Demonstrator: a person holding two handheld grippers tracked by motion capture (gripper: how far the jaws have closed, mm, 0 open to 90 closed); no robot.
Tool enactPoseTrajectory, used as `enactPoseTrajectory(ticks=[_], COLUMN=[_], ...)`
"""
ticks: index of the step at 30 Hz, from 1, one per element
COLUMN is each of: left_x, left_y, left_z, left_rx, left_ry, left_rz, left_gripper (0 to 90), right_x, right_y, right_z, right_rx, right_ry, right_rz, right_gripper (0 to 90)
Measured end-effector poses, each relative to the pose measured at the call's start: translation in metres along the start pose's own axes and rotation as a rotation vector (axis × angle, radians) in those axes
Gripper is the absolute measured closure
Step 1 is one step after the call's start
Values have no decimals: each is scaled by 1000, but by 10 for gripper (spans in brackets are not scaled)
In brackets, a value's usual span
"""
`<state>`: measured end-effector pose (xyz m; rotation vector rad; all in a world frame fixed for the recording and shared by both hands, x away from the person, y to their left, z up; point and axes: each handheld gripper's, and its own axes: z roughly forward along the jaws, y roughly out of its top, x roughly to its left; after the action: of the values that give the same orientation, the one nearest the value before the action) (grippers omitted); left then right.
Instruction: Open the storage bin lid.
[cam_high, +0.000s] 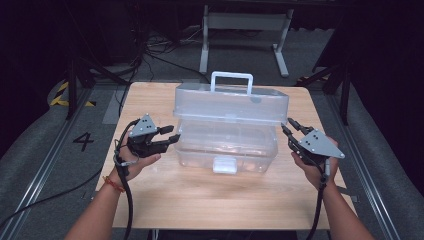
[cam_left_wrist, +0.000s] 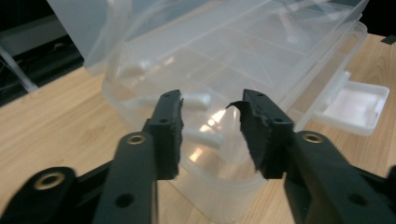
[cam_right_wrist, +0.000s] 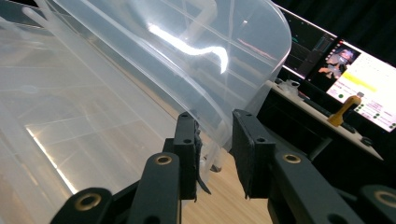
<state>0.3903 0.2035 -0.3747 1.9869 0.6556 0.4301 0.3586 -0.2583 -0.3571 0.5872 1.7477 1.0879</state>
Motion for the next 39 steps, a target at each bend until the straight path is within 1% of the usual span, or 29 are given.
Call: enactPoseTrajectory(ticks=[1, 2, 3, 4, 5, 6, 8, 9, 10, 11, 12, 14, 16, 19, 20, 21, 22, 24, 26, 27, 28, 29, 32, 35, 36, 38, 39], left_x=[0, -1, -3, -3, -5, -5, -7, -6, -6, -5, -5, -5, -4, -4, -3, -3, -3, -2, -2, -2, 0, 1, 2, 1, 1, 2, 2], left_y=[0, -5, -10, -10, -13, -15, -18, -20, -20, -20, -20, -20, -19, -19, -18, -18, -18, -17, -17, -17, -18, -19, -20, -19, -19, -20, -20], left_z=[0, 1, 3, 3, 4, 6, 10, 12, 13, 13, 15, 15, 16, 17, 18, 18, 19, 19, 20, 20, 21, 21, 21, 21, 21, 21, 21], left_rx=[0, 12, 31, 31, 41, 49, 66, 61, 56, 59, 53, 58, 64, 60, 68, 70, 72, 73, 78, 76, 73, 68, 66, 69, 69, 68, 68], left_ry=[0, -1, -2, -2, 2, -3, 8, -7, -13, -5, -9, -14, -12, -20, -14, -19, -14, -16, -11, -9, -16, -25, -28, -34, -34, -36, -38], left_rz=[0, -11, -13, -13, -19, -17, -15, -22, -32, -23, -32, -34, -32, -44, -30, -39, -39, -24, -23, -39, -37, -48, -58, -50, -50, -51, -50], left_gripper=[532, 532, 492, 487, 477, 477, 474, 474, 481, 478, 483, 486, 487, 489, 493, 497, 497, 517, 518, 518, 529, 528, 536, 555, 555, 554, 554], right_x=[0, -1, -3, -3, -3, -3, -4, -6, -7, -9, -11, -12, -14, -15, -15, -15, -15, -15, -15, -15, -16, -16, -16, -13, -13, -12, -12], right_y=[0, 0, 2, 2, 4, 4, 7, 9, 10, 12, 13, 14, 16, 15, 15, 15, 15, 16, 16, 17, 18, 18, 19, 21, 21, 22, 23], right_z=[0, 1, 2, 2, 3, 3, 5, 5, 5, 5, 6, 7, 11, 16, 17, 18, 19, 21, 22, 23, 24, 25, 27, 30, 30, 34, 37], right_rx=[0, 3, 2, 2, 5, 5, 8, 8, 8, 6, 3, 8, 22, 20, 16, 17, 15, 17, 17, 18, 20, 20, 9, 11, 11, 14, 19], right_ry=[0, 2, -7, -7, -13, -13, -24, -26, -26, -27, -27, -27, -28, -33, -36, -40, -46, -51, -57, -57, -62, -65, -74, -100, -100, -118, -131], right_rz=[0, 6, 8, 8, 8, 8, 3, 5, 6, 9, 8, 8, -4, 13, 16, 16, 10, 6, 4, 4, 3, 4, 21, 10, 10, 11, 6], right_gripper=[729, 731, 737, 737, 744, 744, 753, 770, 792, 820, 842, 842, 844, 845, 846, 848, 850, 853, 854, 855, 855, 856, 835, 783, 783, 759, 726])
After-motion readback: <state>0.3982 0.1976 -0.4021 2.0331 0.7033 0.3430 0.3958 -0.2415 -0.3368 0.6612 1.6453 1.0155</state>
